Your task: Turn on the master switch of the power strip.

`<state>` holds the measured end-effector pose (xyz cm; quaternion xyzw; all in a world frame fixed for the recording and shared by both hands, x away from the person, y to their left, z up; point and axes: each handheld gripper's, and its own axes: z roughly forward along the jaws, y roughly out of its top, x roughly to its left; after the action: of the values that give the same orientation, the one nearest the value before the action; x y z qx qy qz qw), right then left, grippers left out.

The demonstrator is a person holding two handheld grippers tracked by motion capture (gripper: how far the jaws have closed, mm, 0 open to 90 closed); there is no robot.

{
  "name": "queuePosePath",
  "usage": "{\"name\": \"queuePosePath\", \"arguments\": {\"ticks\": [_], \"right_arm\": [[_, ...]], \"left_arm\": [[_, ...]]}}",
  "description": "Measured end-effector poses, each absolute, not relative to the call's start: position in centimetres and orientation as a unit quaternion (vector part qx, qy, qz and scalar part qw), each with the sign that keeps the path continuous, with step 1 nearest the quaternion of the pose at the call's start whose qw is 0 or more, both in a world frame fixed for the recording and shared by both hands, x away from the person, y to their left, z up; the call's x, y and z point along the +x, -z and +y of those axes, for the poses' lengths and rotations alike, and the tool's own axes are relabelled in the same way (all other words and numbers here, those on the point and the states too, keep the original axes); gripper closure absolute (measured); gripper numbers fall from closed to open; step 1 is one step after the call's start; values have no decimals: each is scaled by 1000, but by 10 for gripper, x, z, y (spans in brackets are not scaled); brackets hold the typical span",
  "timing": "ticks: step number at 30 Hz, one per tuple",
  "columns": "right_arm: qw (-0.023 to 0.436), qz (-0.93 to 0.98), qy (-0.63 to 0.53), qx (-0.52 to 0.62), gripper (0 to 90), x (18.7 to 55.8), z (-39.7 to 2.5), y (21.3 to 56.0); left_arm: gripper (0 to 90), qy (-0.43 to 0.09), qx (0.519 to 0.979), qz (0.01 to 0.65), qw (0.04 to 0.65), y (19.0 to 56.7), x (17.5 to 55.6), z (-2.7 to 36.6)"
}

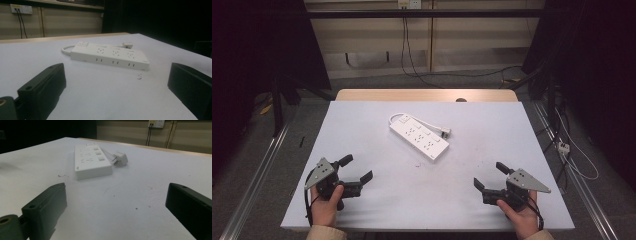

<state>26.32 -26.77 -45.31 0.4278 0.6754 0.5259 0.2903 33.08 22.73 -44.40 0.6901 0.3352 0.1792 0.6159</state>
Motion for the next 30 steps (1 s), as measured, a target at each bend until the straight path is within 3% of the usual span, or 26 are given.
{"name": "queuePosePath", "arguments": {"ticks": [30], "right_arm": [[290, 676, -532, 420, 37, 260, -270, 451]], "left_arm": [[17, -160, 701, 325, 615, 436, 361, 190]]}}
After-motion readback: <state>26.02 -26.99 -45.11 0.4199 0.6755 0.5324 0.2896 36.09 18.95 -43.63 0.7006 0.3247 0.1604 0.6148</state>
